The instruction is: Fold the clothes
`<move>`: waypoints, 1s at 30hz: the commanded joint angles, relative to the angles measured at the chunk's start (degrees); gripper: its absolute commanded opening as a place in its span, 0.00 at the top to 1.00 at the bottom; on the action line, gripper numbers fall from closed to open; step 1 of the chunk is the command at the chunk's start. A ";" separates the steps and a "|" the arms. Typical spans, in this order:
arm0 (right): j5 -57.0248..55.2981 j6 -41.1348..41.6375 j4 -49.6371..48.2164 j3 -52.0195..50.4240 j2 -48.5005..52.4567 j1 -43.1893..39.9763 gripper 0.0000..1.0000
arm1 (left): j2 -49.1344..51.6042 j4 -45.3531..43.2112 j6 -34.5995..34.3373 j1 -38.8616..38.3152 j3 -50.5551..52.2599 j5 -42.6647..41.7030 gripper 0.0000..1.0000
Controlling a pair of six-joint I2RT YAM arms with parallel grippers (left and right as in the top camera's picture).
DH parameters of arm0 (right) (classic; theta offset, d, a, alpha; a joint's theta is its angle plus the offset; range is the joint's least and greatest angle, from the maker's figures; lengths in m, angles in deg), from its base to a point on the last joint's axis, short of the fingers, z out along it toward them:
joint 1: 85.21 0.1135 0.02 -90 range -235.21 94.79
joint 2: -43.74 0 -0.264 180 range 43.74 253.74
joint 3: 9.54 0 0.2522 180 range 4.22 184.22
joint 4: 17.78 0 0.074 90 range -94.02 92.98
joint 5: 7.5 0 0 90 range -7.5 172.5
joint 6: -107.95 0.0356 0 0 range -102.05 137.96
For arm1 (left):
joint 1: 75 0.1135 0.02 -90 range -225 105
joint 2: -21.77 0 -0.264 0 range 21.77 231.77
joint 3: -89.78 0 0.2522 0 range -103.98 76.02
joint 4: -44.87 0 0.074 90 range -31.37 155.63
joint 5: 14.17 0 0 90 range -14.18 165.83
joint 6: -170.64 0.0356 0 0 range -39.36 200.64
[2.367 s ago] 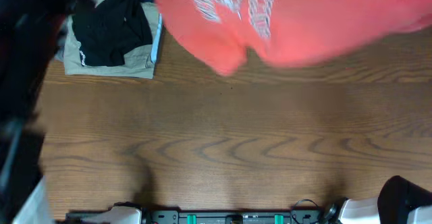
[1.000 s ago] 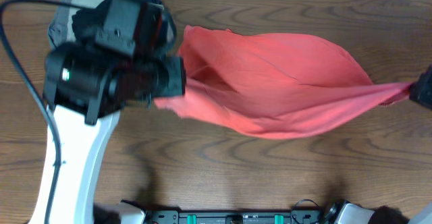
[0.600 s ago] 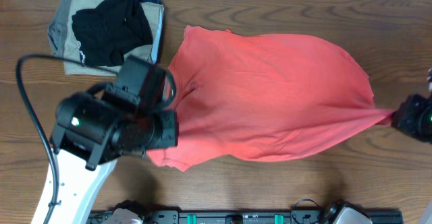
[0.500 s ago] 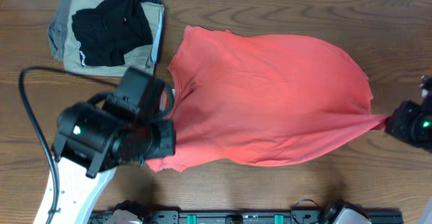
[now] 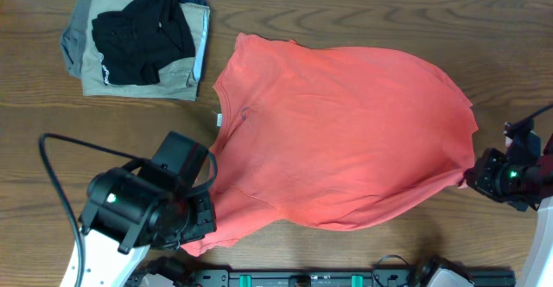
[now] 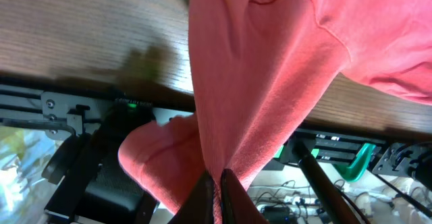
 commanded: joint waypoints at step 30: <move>-9.81 10.67 -9.46 -0.28 -1.11 -0.28 0.99 | 1.75 -15.69 -12.94 -0.15 0.13 31.69 0.94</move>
